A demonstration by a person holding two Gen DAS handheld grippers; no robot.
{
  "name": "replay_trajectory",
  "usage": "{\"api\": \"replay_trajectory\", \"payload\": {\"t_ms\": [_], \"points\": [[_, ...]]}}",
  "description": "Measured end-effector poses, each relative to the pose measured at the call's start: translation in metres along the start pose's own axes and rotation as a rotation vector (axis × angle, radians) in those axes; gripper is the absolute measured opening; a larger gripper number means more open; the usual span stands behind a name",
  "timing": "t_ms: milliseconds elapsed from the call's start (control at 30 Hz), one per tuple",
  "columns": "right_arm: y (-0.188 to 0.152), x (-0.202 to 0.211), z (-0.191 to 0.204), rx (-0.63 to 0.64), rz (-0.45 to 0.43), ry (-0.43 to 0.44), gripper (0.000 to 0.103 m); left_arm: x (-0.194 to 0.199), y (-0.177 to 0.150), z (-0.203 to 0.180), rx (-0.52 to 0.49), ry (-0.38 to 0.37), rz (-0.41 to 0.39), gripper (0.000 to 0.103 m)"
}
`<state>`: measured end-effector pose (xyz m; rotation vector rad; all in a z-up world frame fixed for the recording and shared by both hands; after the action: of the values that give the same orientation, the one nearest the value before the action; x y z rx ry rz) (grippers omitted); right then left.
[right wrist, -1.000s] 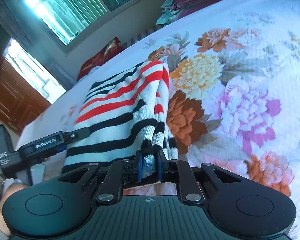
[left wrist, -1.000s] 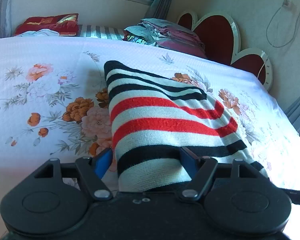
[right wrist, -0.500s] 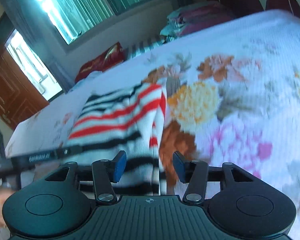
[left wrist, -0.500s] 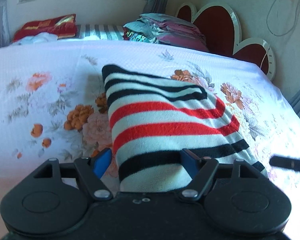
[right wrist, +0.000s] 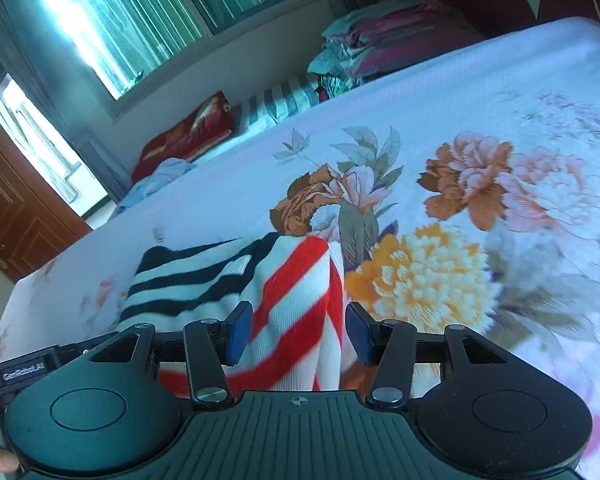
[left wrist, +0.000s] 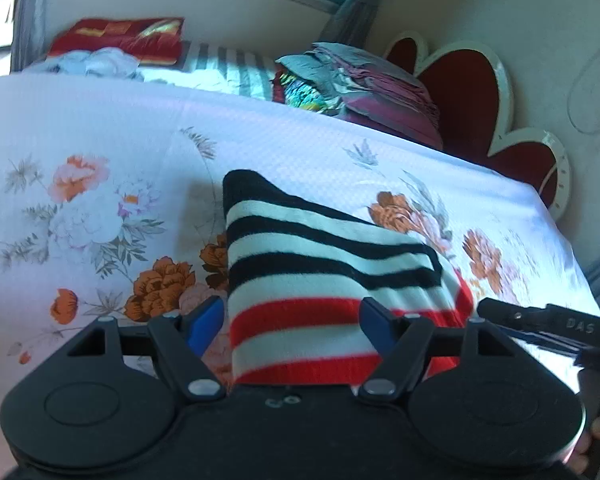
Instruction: Fold small clothes
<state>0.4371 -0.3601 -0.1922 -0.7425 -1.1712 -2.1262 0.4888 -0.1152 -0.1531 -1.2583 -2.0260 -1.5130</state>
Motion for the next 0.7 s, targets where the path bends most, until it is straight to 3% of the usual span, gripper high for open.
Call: {"api": "replay_trajectory", "payload": {"t_ms": [200,333,400,467,567,700], "points": [[0.008,-0.034,-0.013,-0.126,0.048,0.034,0.051,-0.020,0.003,0.004,0.019,-0.001,0.009,0.073],[0.007,-0.036,-0.010,-0.127,0.025,0.026,0.020,-0.031,0.000,0.006,0.021,0.010,0.022,0.075],[0.008,-0.030,-0.005,-0.064,-0.029,-0.034,0.013,-0.034,-0.002,0.007,0.019,0.015,0.021,0.075],[0.004,-0.032,-0.004,0.009,-0.057,-0.105,0.013,-0.038,-0.005,0.007,0.009,0.031,0.016,0.076],[-0.005,-0.044,-0.012,0.013,-0.044,-0.121,0.013,-0.044,-0.009,0.009,0.023,0.028,0.021,0.076],[-0.002,-0.035,-0.021,-0.067,-0.045,-0.102,0.027,-0.038,-0.005,0.009,0.025,0.030,0.022,0.076]]}}
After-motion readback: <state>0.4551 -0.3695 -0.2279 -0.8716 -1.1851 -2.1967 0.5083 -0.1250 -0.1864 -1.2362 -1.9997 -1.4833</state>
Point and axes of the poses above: each gripper's, at about its wrist camera, not at the fingertips, and x roughly against the way its jaws point, z to its left, y to its top, the point moved 6 cm from there along -x, roughly the way its jaws point, and after that the axes turned 4 degrees about -y, right-handed, at the moved point
